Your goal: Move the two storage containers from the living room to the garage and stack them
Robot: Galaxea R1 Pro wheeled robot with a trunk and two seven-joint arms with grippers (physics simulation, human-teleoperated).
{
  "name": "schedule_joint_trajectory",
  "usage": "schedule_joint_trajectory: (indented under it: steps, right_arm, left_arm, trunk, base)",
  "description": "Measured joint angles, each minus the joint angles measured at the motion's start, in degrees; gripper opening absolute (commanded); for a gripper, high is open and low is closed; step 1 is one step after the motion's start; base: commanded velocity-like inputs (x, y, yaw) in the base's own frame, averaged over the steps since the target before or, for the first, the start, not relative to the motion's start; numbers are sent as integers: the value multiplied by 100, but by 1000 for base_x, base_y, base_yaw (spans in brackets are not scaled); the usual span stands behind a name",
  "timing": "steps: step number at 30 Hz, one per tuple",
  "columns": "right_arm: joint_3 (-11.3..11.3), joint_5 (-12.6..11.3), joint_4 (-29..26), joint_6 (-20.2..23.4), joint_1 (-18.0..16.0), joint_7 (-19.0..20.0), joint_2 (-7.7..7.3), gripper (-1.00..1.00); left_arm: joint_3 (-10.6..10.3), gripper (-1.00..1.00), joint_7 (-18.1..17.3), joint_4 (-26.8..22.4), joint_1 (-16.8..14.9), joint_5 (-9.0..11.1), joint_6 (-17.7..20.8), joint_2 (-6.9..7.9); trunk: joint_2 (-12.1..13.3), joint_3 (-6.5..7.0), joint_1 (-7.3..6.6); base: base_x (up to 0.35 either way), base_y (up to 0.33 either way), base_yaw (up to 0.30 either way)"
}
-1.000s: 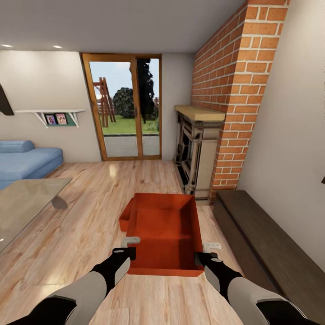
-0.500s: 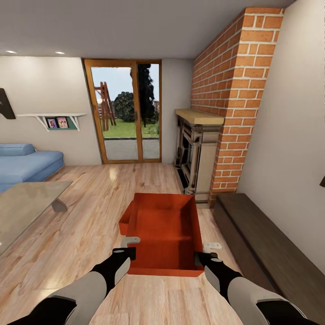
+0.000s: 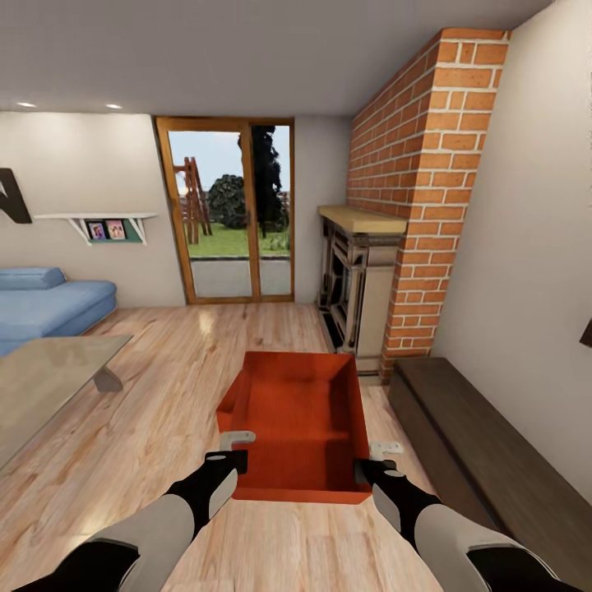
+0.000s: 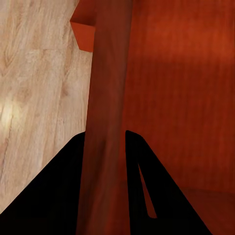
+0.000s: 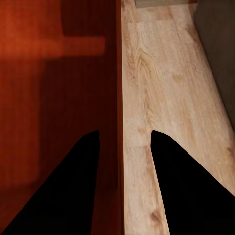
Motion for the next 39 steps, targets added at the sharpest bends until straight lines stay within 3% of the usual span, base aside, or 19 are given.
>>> schedule_joint_trajectory:
  steps: [20,39]
  right_arm:
    - [3,-1,0,0,-2,-3,1,-100]
    - [-3,2,1,-2,-2,1,0,-100]
  left_arm:
    - [2,-100,0,0,0,-1,-2,0]
    - [3,-100,-1,-2,0,-3,-1,0]
  trunk:
    - [0,177,0]
    - [1,185,0]
  base:
    - [0,0,0]
    - [0,0,0]
